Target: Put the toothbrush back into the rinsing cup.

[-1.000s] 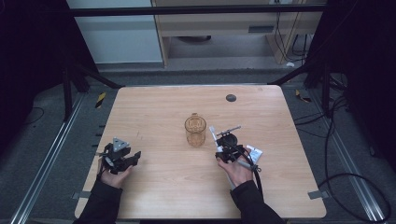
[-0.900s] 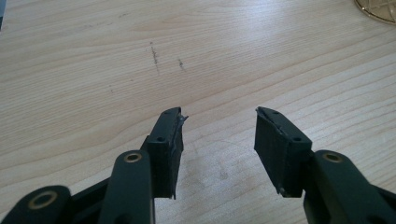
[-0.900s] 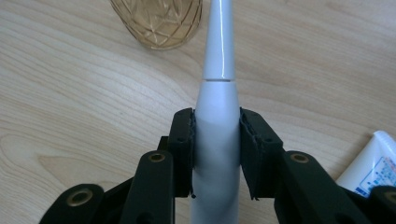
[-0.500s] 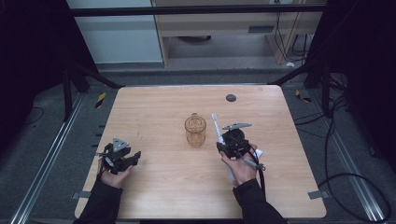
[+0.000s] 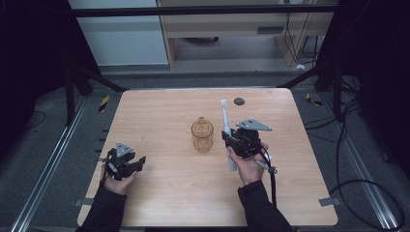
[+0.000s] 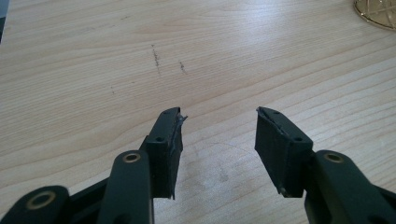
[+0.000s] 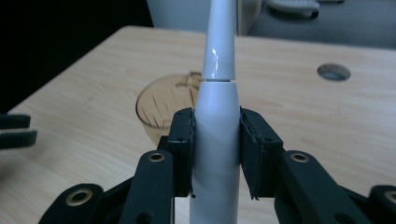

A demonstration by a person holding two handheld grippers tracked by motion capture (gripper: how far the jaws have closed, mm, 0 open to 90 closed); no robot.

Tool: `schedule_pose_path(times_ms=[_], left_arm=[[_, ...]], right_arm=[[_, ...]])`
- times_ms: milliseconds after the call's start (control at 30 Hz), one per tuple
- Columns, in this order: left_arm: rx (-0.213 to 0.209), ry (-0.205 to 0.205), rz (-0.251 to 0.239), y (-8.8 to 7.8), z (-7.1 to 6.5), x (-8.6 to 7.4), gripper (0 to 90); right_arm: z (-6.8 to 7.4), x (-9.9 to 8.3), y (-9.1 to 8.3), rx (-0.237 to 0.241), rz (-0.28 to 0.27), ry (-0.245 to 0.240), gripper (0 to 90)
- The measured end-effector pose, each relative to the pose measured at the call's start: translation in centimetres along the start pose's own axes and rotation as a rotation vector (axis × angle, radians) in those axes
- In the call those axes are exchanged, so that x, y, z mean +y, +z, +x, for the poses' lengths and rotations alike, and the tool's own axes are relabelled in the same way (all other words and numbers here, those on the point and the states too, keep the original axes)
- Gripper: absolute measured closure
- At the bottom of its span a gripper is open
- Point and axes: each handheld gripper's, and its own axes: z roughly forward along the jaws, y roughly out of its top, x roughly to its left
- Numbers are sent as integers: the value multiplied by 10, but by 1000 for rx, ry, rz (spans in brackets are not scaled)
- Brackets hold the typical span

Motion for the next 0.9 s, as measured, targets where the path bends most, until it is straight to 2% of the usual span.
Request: schedule_pose_path(times_ms=[33, 67, 333, 733, 900], left_arm=[[1, 0, -1, 0, 0, 0, 503], [1, 0, -1, 0, 0, 0, 503], [2, 0, -4, -1, 0, 0, 503], [3, -2, -8, -1, 1, 0, 504], [2, -2, -9, -1, 1, 0, 504]], right_arm=[[2, 3, -1, 0, -45, 6, 674], [2, 3, -1, 0, -45, 6, 674], [8, 13, 0, -9, -167, 0, 674], [16, 26, 8, -7, -271, 0, 674], [25, 34, 15, -2, -315, -29, 673]])
